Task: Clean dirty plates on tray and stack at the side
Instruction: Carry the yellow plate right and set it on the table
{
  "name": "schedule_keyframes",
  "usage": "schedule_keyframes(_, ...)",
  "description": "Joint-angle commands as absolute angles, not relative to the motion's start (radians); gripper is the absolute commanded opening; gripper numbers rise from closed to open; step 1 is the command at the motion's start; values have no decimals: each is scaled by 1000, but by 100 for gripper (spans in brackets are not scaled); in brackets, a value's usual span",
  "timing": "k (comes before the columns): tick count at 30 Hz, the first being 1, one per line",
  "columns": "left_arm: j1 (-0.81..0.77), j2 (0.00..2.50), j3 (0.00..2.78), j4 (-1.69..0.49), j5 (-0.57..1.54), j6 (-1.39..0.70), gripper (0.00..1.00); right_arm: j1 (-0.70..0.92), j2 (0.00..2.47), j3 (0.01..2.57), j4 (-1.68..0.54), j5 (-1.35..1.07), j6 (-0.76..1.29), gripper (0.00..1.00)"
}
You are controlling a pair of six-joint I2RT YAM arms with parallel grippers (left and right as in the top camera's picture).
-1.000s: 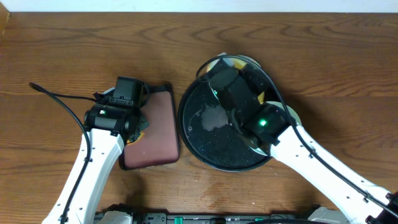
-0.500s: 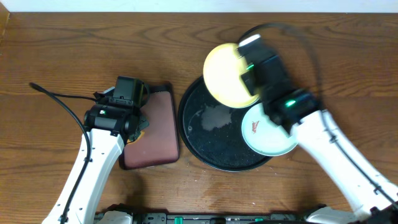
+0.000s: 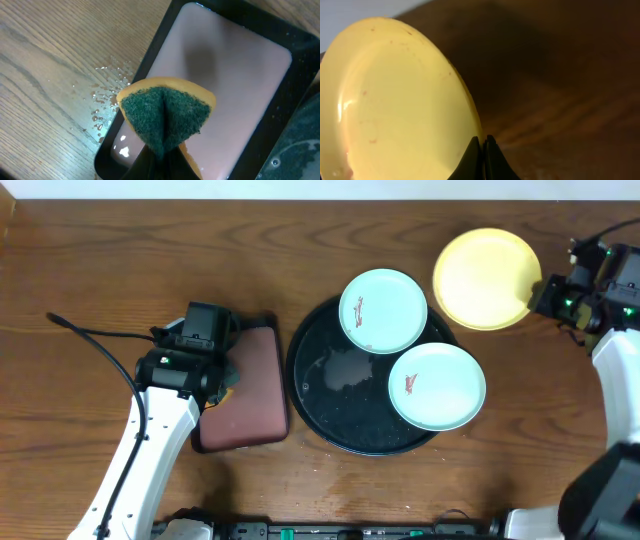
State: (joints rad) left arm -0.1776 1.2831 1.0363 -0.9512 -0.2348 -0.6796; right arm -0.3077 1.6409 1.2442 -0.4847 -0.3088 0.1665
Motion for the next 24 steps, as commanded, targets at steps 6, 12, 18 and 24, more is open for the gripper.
schedule_keyframes(6, -173, 1287, 1033, -951, -244, -685, 7, -361, 1871, 1242, -382, -210, 441, 1)
schedule_keyframes(12, -173, 1287, 1032, -952, -244, -685, 7, -361, 1890, 1242, -341, -104, 472, 1)
schedule_keyframes(18, -173, 1287, 1031, -937, -244, -685, 7, -359, 1890, 1242, -347, -183, 469, 35)
schedule_keyframes(24, -173, 1287, 1031, -937, -244, -685, 7, -331, 1890, 1242, -332, -445, 385, 52)
